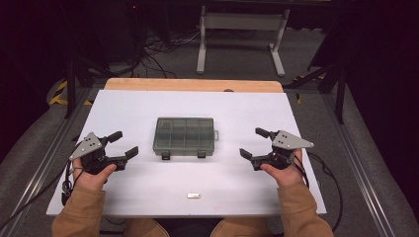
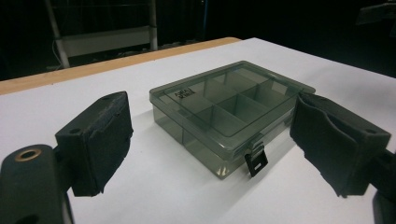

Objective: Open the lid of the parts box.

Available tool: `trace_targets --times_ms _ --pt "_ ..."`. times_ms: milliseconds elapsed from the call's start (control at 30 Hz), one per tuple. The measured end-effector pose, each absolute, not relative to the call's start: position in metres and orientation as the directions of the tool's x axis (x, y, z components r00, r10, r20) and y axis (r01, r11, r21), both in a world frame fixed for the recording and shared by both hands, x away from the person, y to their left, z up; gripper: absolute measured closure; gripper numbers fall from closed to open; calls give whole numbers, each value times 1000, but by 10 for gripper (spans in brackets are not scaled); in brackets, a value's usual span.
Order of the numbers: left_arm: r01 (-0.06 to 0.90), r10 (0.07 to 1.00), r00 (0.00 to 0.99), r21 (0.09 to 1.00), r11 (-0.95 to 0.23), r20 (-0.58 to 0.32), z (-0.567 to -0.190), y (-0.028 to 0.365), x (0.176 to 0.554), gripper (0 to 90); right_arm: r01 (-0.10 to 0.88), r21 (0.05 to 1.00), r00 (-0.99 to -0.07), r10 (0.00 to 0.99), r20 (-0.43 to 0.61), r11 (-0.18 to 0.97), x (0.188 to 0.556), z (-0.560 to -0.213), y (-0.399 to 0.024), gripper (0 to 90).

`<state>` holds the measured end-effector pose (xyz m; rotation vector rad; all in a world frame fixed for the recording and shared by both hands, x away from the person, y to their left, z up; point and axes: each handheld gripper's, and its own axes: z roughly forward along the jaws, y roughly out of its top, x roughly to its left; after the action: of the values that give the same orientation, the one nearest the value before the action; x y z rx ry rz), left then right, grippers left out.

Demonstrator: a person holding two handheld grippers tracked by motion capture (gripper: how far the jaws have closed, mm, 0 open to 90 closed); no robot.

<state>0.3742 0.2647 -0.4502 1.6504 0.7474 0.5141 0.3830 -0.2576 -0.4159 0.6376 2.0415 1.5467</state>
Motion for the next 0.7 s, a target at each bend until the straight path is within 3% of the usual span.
trace_targets --times_ms 700 --pt "192 716 696 975 -112 -55 -450 263 373 132 66 961 -768 629 -123 268 383 -417 -255 83"
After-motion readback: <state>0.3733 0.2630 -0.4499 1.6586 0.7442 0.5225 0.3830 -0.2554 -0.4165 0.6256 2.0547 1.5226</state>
